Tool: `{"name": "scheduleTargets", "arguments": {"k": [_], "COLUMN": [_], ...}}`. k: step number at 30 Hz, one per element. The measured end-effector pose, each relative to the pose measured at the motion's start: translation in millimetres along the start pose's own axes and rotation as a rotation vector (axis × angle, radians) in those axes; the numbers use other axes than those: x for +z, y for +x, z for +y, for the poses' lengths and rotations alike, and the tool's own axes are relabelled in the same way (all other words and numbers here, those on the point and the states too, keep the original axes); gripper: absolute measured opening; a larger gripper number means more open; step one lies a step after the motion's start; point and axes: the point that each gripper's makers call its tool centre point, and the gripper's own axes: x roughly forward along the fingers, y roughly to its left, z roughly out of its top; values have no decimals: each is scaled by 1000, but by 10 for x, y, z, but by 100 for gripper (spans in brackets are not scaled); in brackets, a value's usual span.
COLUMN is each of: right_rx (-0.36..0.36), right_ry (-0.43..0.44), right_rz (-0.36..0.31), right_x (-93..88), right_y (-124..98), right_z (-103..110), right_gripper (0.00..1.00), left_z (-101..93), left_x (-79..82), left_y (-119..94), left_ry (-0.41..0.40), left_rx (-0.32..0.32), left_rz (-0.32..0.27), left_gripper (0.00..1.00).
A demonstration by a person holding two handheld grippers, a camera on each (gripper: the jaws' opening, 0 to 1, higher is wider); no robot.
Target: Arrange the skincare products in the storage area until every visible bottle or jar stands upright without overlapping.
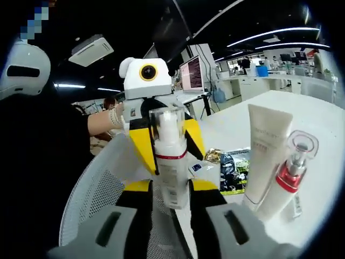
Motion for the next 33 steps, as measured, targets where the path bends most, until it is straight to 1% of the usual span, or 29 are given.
{"name": "scheduleTargets", "arguments": {"k": [3, 4, 5, 9, 11, 12, 14, 16, 18, 19, 20, 21, 22, 23, 24, 26, 27, 29, 32, 33], "right_rx": [-12, -22, -22, -51, -71, -92, -108, -144, -175, -208, -225, -274, -297, -320, -356, -379, -381, -381, -420, -428], "right_ry": [10, 14, 14, 16, 24, 33, 38, 65, 75, 90, 93, 111, 121, 128, 155, 193, 205, 192, 151, 154], "right_rz": [0, -2, -2, -9, -25, -40, -53, -74, -93, -102, -105, -118, -130, -144, -174, -225, -235, -219, -203, -203], "right_x": [-20, -18, -16, 20, 59, 97, 139, 187, 217, 222, 220, 222, 223, 227, 238, 270, 276, 258, 254, 252], "right_y": [-31, -46, -59, -109, -135, -147, -163, -185, -200, -214, -221, -237, -240, -243, -252, -252, -245, -217, -199, -194], "right_z": [-29, -43, -43, -84, -117, -146, -166, -218, -266, -314, -338, -407, -439, -474, -524, -556, -556, -539, -568, -579], "right_gripper": [26, 26, 26, 26, 26, 26, 25, 24, 24, 24, 24, 24, 25, 24, 23, 23, 24, 25, 26, 28], "left_z": [87, 161, 192, 281, 379, 421, 456, 459, 455, 467, 481, 492, 494, 505, 529, 536, 535, 518, 482, 479], "left_x": [-64, -127, -158, -223, -272, -309, -348, -376, -405, -419, -425, -422, -418, -416, -418, -411, -407, -413, -434, -440], "left_y": [8, 0, 2, 25, 33, 45, 68, 102, 137, 153, 162, 179, 192, 203, 217, 241, 260, 289, 351, 363], "left_ry": [2, -7, -5, -5, -22, -5, -25, -28, -25, -23, -21, -32, -32, -32, -38, -41, -49, -50, -37, -37], "left_rx": [38, 76, 90, 132, 187, 205, 226, 228, 237, 250, 255, 264, 270, 280, 302, 312, 318, 316, 317, 319], "left_rz": [25, 54, 67, 80, 91, 104, 105, 97, 97, 96, 94, 84, 78, 73, 72, 67, 65, 65, 73, 75], "left_gripper": [20, 20, 20, 20, 20, 20, 20, 20, 20, 20, 20, 20, 20, 20, 20, 20, 20, 20, 20, 20]}}
